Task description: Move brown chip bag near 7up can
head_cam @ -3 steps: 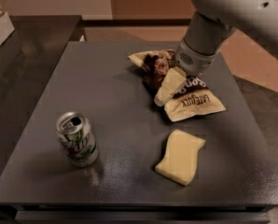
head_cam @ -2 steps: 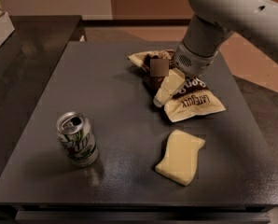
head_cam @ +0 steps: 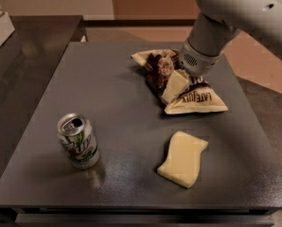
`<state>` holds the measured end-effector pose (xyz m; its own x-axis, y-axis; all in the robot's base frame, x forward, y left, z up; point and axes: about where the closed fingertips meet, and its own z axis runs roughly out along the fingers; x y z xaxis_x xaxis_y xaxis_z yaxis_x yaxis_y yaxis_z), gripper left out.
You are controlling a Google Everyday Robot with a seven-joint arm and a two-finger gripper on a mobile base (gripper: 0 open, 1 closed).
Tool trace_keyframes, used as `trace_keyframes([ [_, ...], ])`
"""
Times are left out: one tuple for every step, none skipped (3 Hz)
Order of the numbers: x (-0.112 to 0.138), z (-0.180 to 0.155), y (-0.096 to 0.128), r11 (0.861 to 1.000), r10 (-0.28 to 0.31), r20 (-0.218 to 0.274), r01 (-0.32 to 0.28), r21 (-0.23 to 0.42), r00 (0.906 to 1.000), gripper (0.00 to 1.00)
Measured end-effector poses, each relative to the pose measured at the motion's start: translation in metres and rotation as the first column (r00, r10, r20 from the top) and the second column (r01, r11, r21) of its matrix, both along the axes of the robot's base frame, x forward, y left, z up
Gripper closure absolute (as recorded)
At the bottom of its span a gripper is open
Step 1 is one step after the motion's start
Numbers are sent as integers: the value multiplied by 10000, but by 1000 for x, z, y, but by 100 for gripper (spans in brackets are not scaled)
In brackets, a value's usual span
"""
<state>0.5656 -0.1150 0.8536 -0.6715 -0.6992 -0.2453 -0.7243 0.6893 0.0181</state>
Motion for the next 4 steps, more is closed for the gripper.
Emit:
trace_keyframes([
  [1, 10, 2, 9997, 198, 210, -200, 130, 9996, 65],
  [2, 18, 5, 9991, 355, 369, -363, 231, 9987, 87],
  [1, 30, 11, 9969, 643, 600, -668, 410, 9961, 100],
  [-2, 51, 24, 9900, 1181, 1031, -1252, 649, 9876, 100],
])
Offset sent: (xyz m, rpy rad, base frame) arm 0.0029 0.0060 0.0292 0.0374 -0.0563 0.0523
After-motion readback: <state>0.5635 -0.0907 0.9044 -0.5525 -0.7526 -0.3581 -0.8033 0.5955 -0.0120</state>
